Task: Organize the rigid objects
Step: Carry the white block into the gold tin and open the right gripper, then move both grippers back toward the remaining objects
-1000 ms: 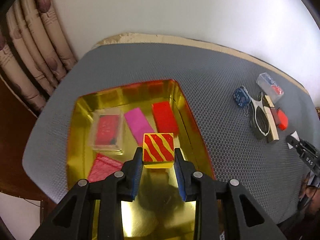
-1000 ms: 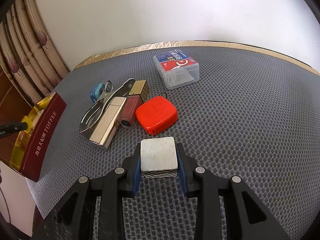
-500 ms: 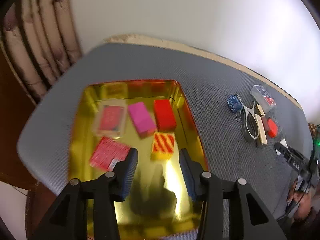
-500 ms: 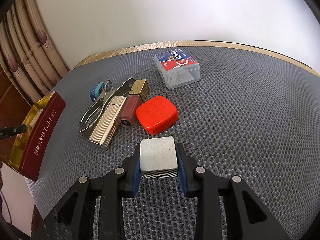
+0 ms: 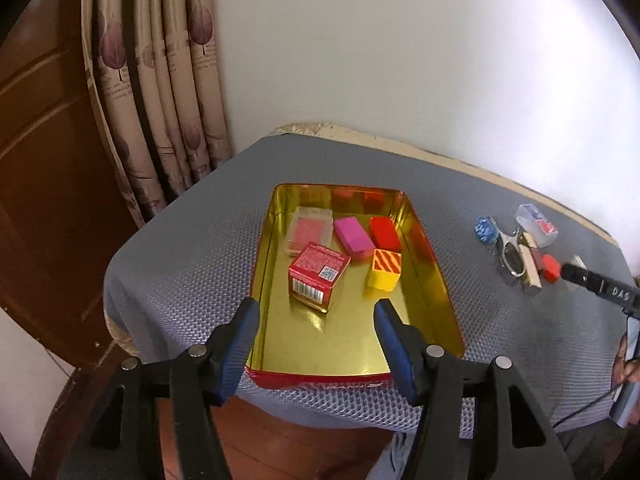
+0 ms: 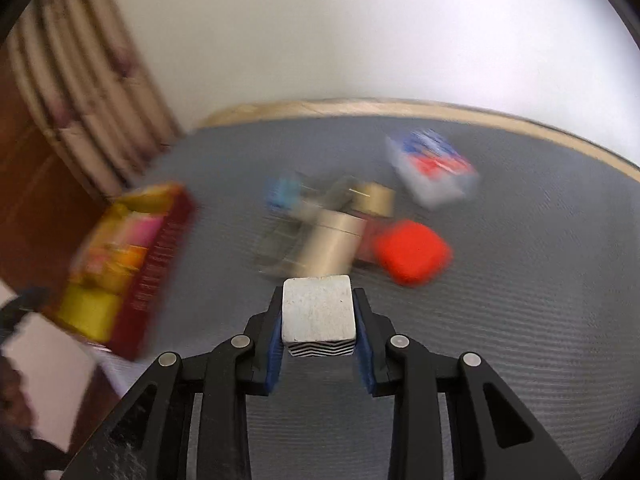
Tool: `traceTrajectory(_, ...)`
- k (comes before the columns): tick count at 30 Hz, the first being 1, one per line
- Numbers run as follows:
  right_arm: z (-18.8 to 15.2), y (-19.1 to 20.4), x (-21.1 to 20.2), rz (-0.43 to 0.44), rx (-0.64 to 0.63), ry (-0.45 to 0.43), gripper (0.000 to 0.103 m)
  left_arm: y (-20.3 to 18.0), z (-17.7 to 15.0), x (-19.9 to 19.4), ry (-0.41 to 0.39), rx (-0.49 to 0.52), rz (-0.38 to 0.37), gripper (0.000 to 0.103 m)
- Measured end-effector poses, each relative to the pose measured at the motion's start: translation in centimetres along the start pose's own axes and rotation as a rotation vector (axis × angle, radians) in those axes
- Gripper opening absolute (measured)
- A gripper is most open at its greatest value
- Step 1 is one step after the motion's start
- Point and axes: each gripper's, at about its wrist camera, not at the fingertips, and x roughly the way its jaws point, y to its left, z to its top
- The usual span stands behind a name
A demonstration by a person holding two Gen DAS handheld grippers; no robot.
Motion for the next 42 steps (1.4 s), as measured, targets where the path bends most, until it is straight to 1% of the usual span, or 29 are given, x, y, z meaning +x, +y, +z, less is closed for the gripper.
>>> traceTrajectory(2,0.8,4.0,-0.1,0.068,-0.057,0.002,0.029,0.2,-0.2,0.0,-0.005,-0.004,-0.009,0.061)
traceTrajectory(3,1.1,5.7,0.1,0.097,-0.084,0.010,0.029,0.2,-0.3,-0.2,-0.011,-0.005,-0.002,0.061)
traceTrajectory(4,1.4,8.0,0.7,0.136,-0.116,0.028,0.029,0.3,-0.3,-0.2,-0.017,-0.001,0.010,0.061)
traceTrajectory(7,1.6,12.4,3.1,0.198,-0.166,0.086,0.029,0.4,-0.4,-0.1,-0.016,0.015,0.031,0.061)
traceTrajectory(9,1.2,14.9,5.2,0.215,-0.195,0.136,0.029,0.8,-0.4,0.2,-0.006,0.007,0.027,0.061)
traceTrajectory(11,0.6,16.7,7.0,0.224,-0.215,0.177,0.029,1.0,-0.5,0.5,0.006,0.002,0.039,0.061)
traceTrajectory(14,0.2,18.2,8.8,0.214,-0.239,0.210,0.029,1.3,-0.5,0.9,0.023,-0.007,0.045,0.061)
traceTrajectory(19,-0.3,18.7,10.4,0.190,-0.251,0.249,0.029,1.9,-0.6,1.5,0.059,-0.034,0.039,0.061)
traceTrajectory(25,-0.3,19.6,11.8,0.181,-0.251,0.263,0.029,2.1,-0.7,2.3,0.097,-0.050,0.037,0.061)
traceTrajectory(29,-0.1,19.6,12.3,0.191,-0.226,0.264,0.030,2.1,-0.8,2.4,0.099,-0.049,0.042,0.061)
traceTrajectory(31,0.3,19.2,12.3,0.211,-0.189,0.255,0.034,2.2,-0.8,2.5,0.103,-0.050,0.041,0.061)
traceTrajectory(32,0.5,18.8,12.1,0.227,-0.166,0.244,0.040,2.3,-0.8,2.6,0.107,-0.050,0.043,0.061)
traceTrajectory(34,0.8,18.0,11.2,0.240,-0.146,0.207,0.041,2.3,-0.8,2.7,0.115,-0.054,0.043,0.061)
traceTrajectory(36,1.2,16.8,9.7,0.230,-0.136,0.160,0.041,2.4,-0.9,2.7,0.114,-0.059,0.036,0.061)
traceTrajectory(37,1.3,15.9,8.7,0.218,-0.131,0.133,0.041,2.4,-0.8,2.5,0.109,-0.058,0.037,0.061)
traceTrajectory(38,1.2,14.7,7.6,0.186,-0.131,0.092,0.042,2.4,-0.8,2.4,0.104,-0.057,0.039,0.061)
traceTrajectory(39,0.9,13.3,6.4,0.133,-0.141,0.048,0.045,2.2,-0.8,2.3,0.097,-0.052,0.042,0.061)
traceTrajectory(40,0.5,12.1,5.4,0.077,-0.153,0.015,0.047,2.2,-0.8,2.2,0.094,-0.048,0.039,0.061)
traceTrajectory(41,-0.2,10.1,4.3,-0.017,-0.169,-0.030,0.052,2.0,-0.8,2.2,0.091,-0.042,0.033,0.061)
traceTrajectory(42,-0.8,8.4,3.5,-0.094,-0.179,-0.057,0.057,1.7,-0.9,2.0,0.087,-0.032,0.023,0.061)
